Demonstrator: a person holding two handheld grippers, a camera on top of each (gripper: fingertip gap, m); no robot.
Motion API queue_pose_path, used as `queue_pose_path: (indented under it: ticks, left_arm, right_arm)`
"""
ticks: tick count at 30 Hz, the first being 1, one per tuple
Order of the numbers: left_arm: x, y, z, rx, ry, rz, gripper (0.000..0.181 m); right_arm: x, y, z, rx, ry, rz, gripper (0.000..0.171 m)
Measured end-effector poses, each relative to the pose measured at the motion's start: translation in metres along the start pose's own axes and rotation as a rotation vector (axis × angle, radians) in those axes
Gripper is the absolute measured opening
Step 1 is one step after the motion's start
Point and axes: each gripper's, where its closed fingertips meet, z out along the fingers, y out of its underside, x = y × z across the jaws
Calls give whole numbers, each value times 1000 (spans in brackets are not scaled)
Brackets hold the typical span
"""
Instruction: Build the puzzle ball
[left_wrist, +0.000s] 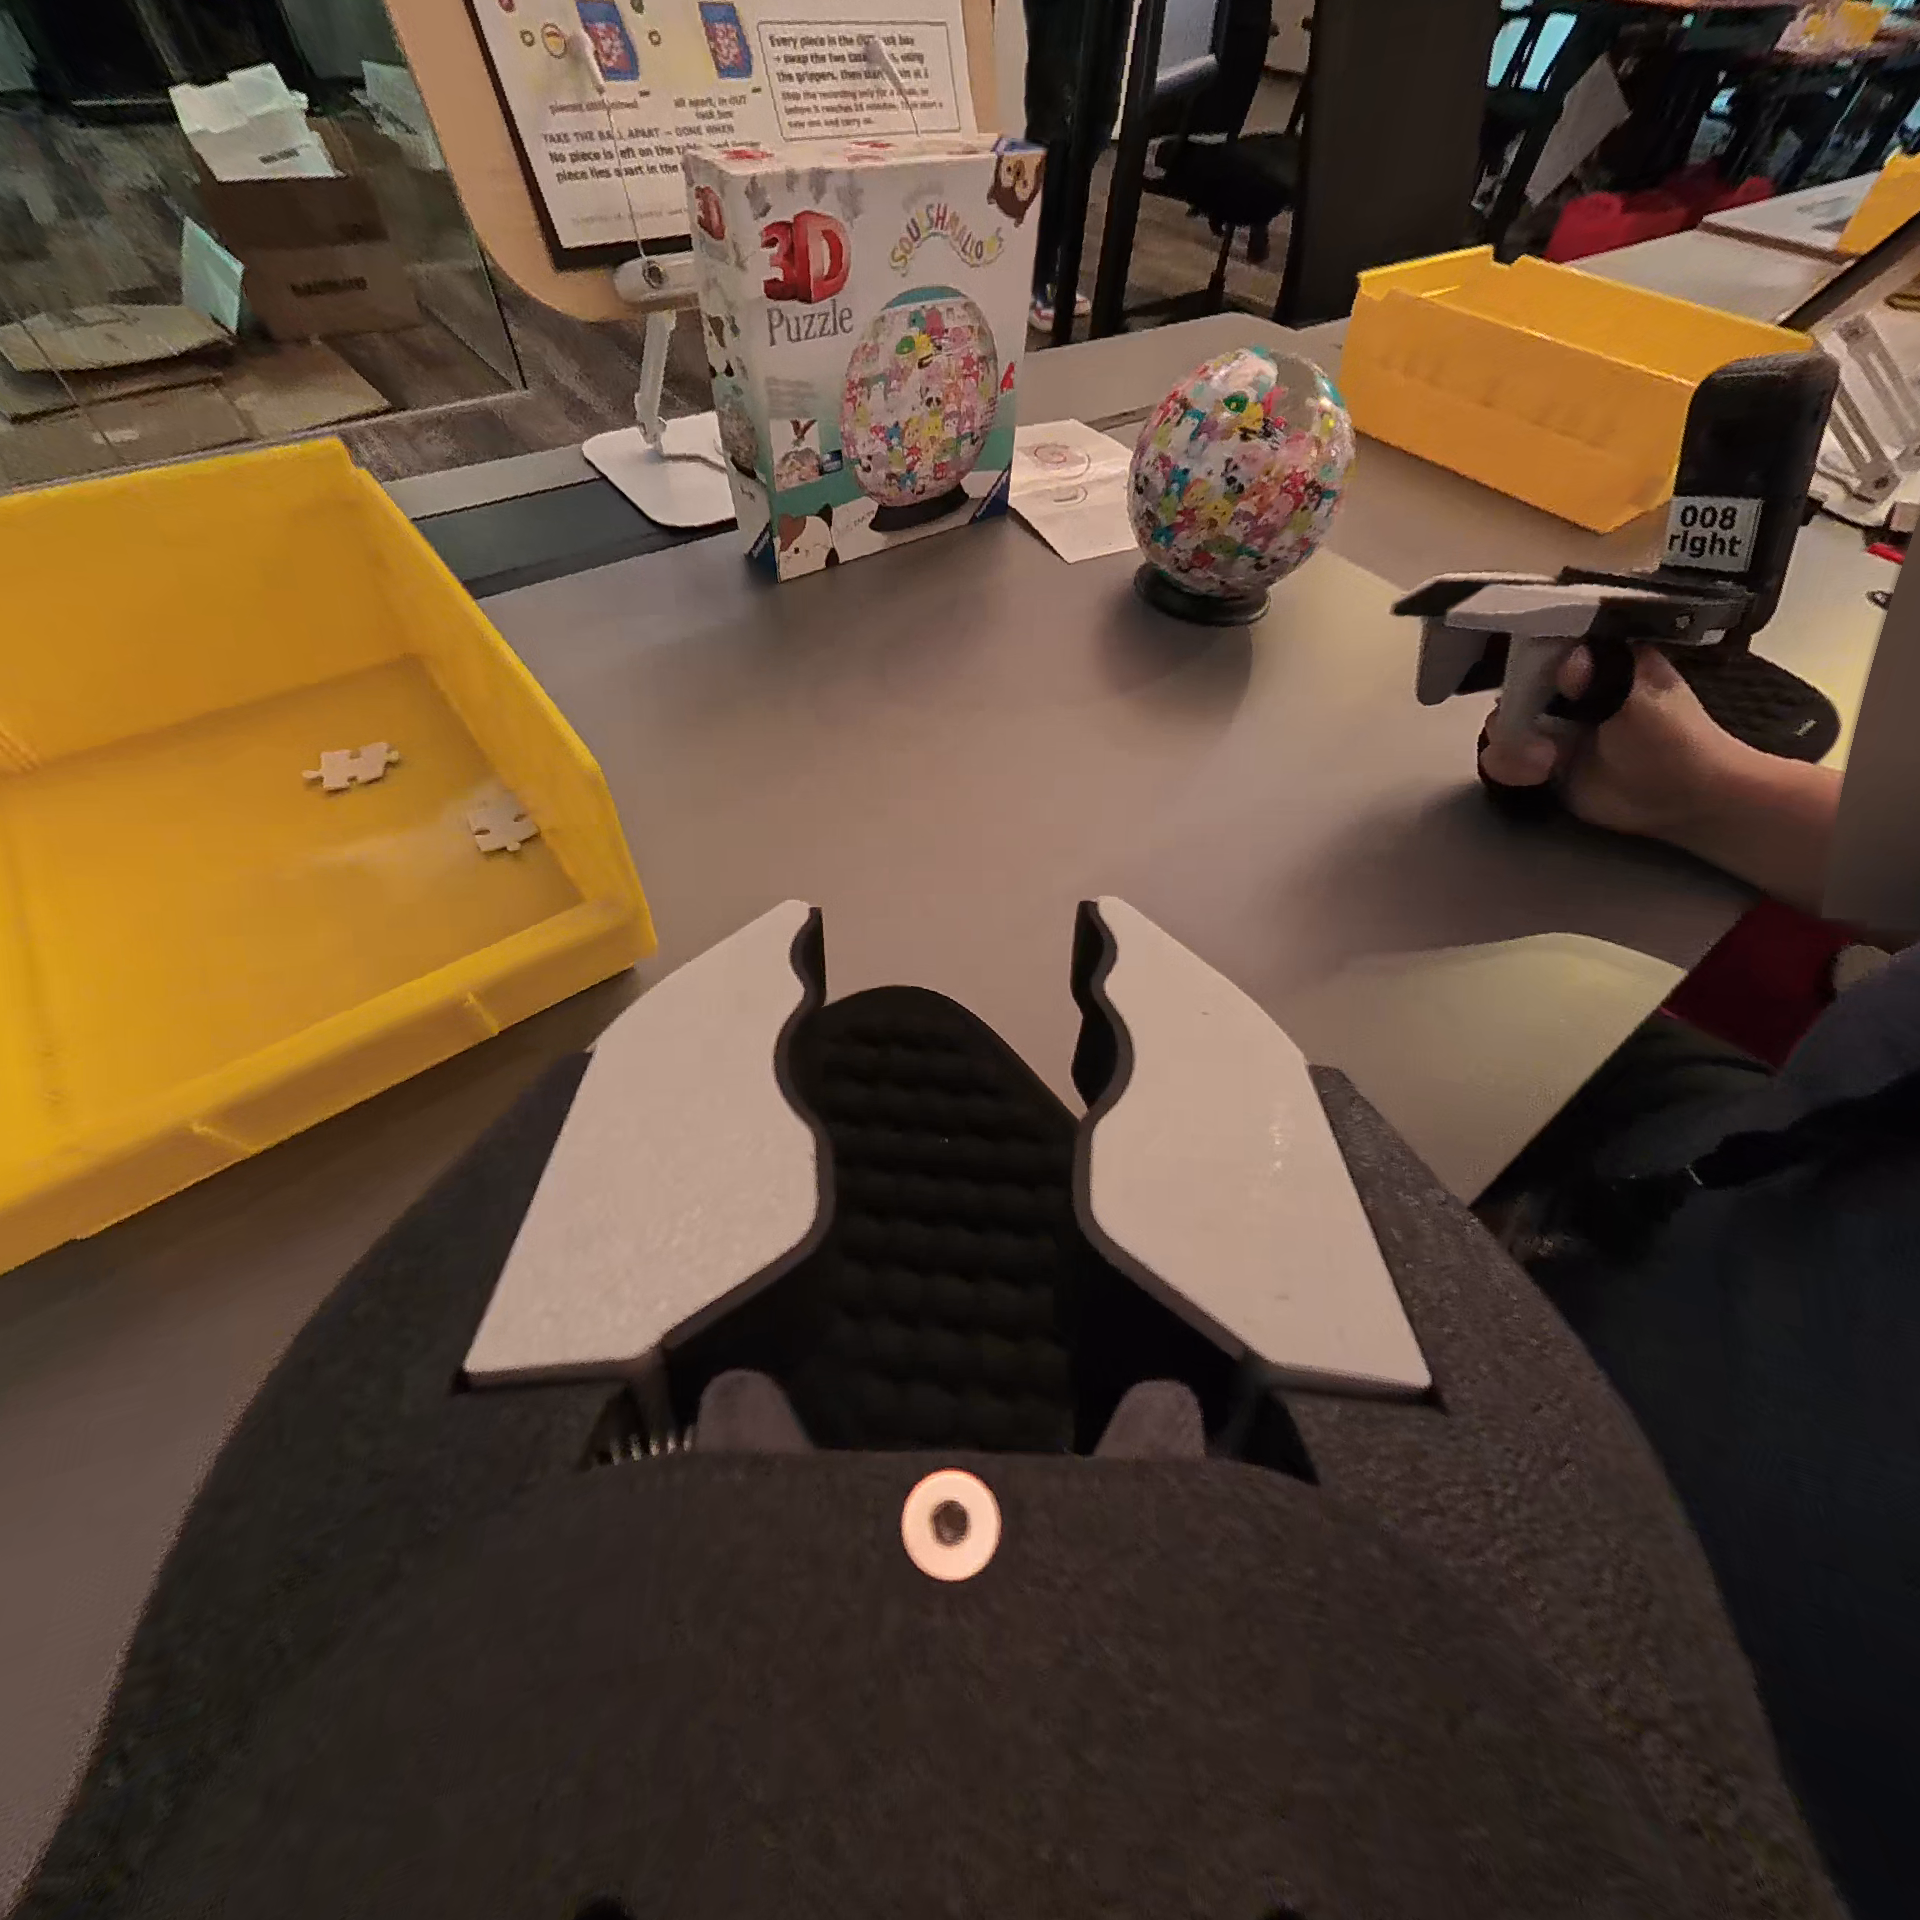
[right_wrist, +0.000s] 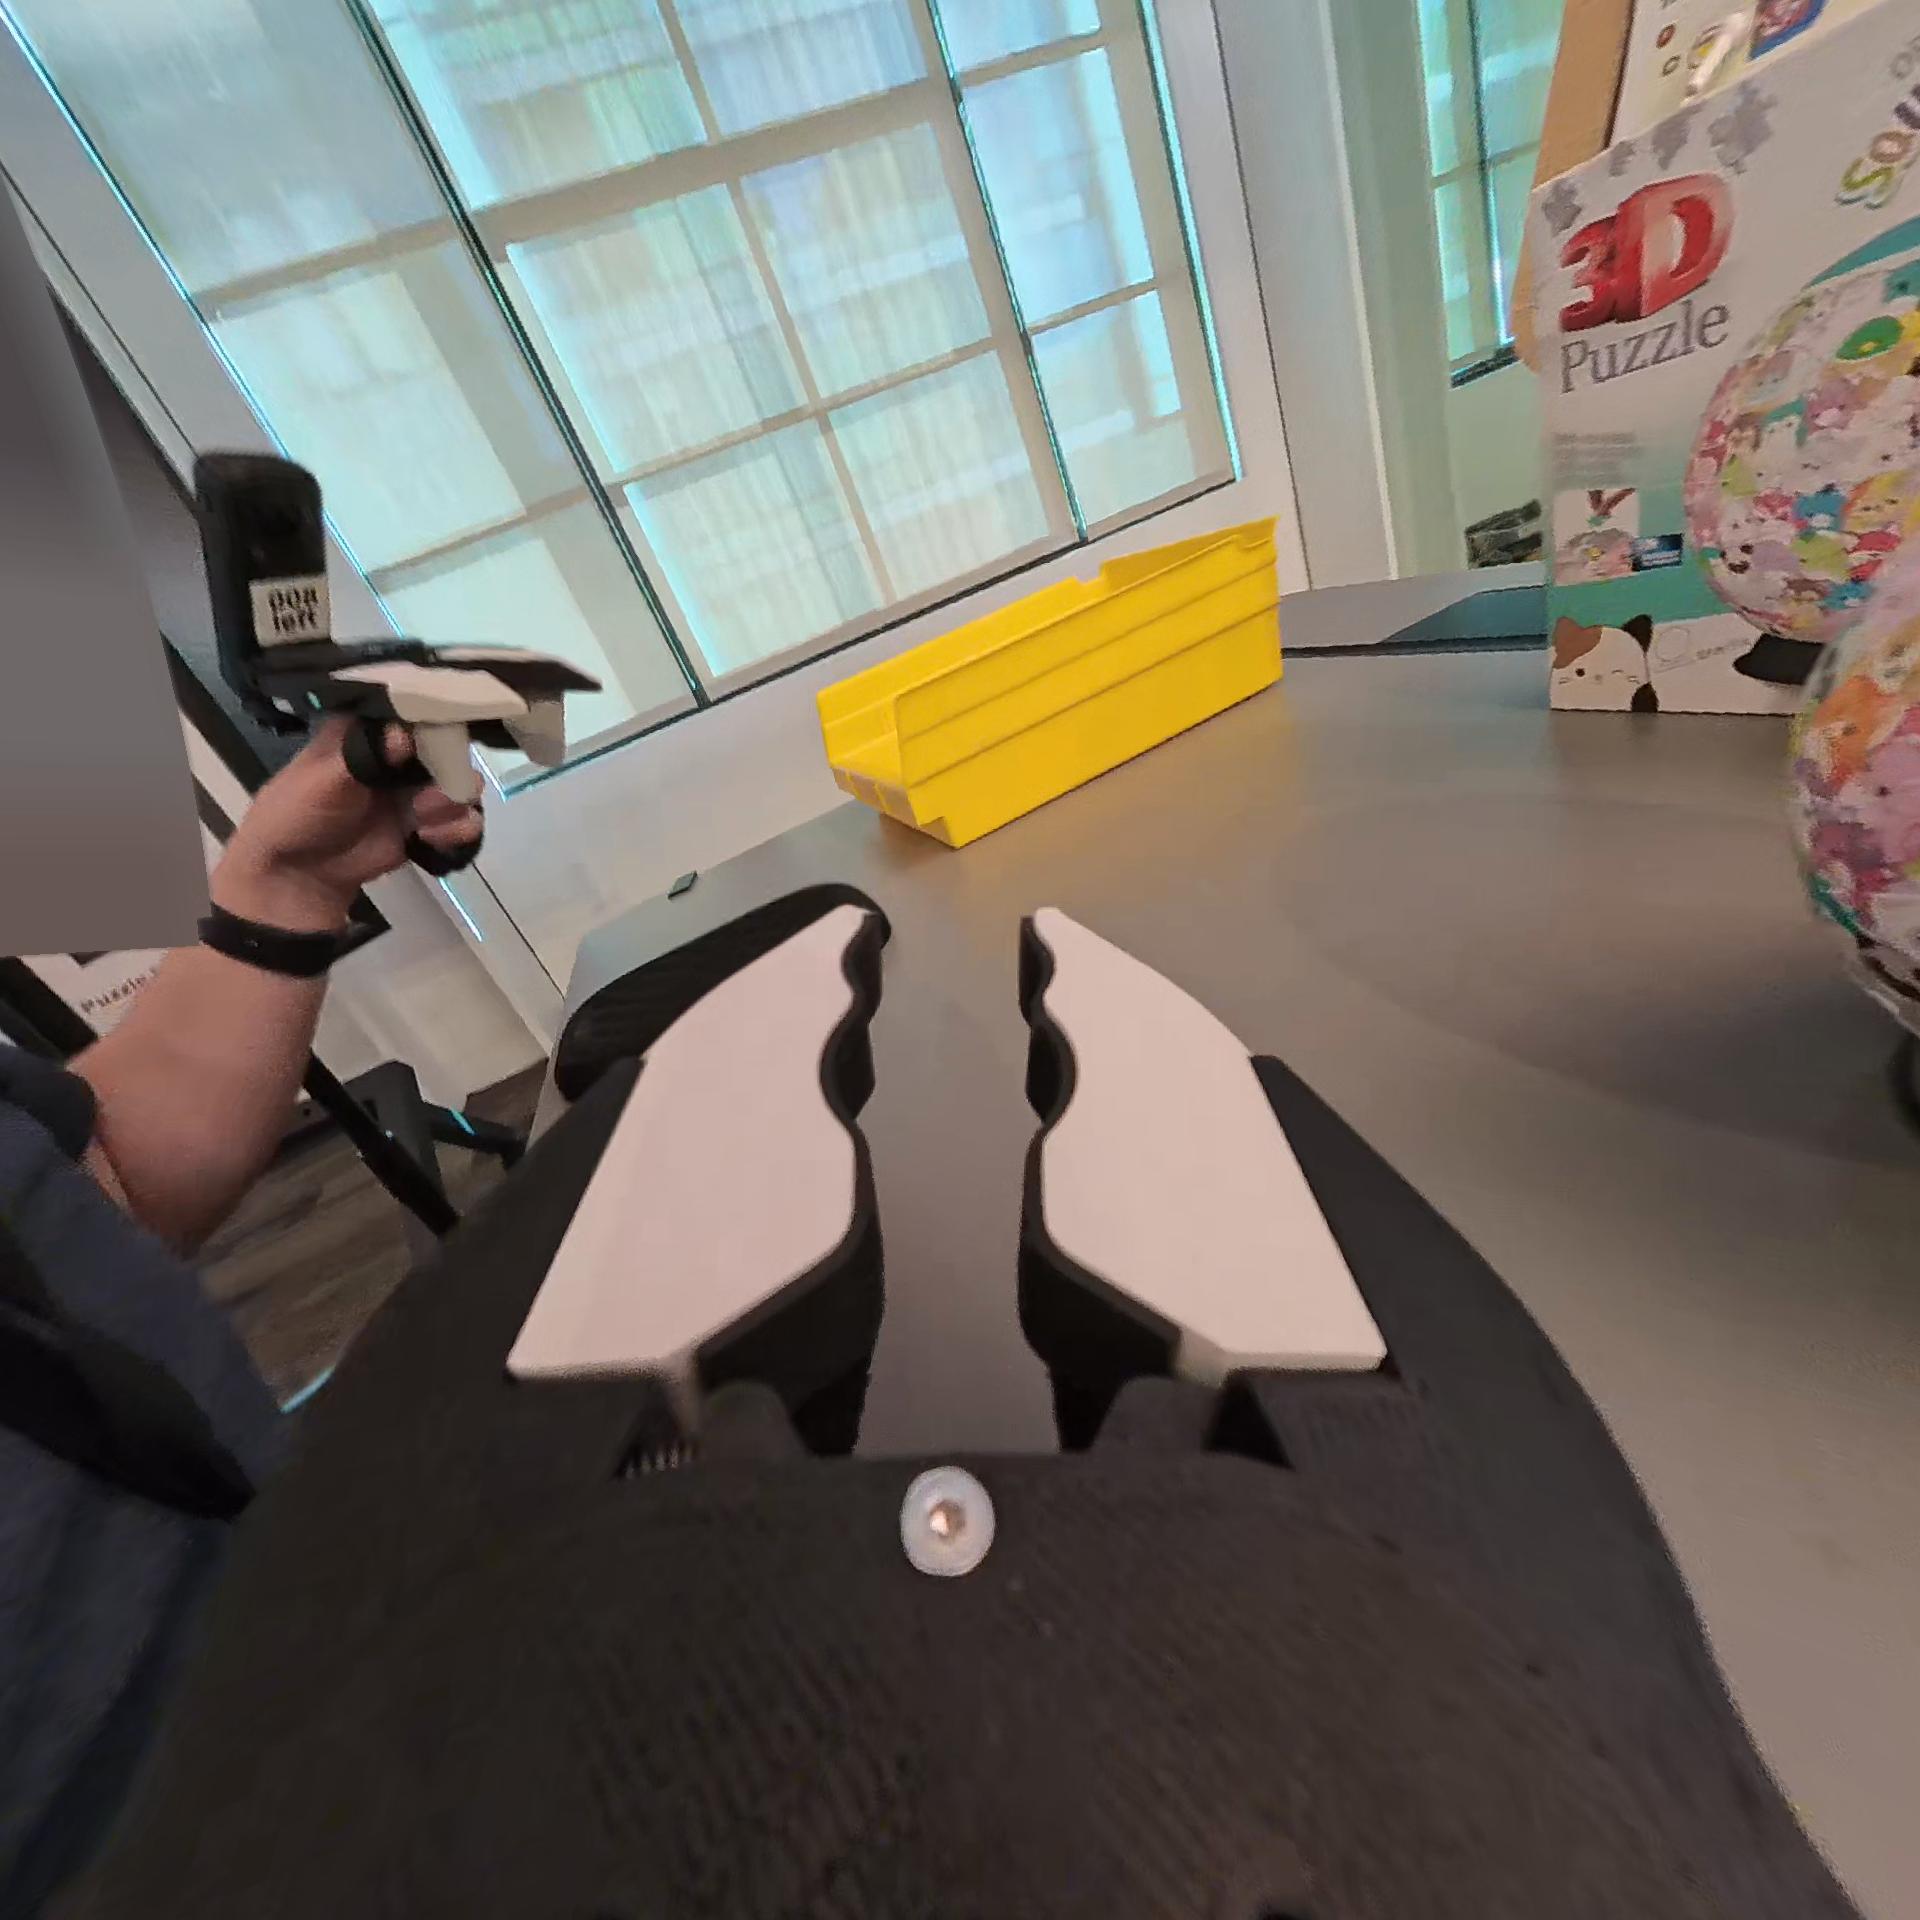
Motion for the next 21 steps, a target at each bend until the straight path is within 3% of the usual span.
queue_pose_path:
  ticks: [7, 14, 21]
  left_arm:
    - [-23, -5, 14, 49, -20, 29, 35]
    - [-104, -47, 36, -102, -76, 141, 29]
    - [-173, -46, 79, -275, -79, 136, 32]
  right_arm:
    - [15, -9, -2, 64, 3, 81, 1]
    - [13, -12, 7, 90, -96, 134, 0]
    - [11, -13, 6, 96, -119, 141, 1]
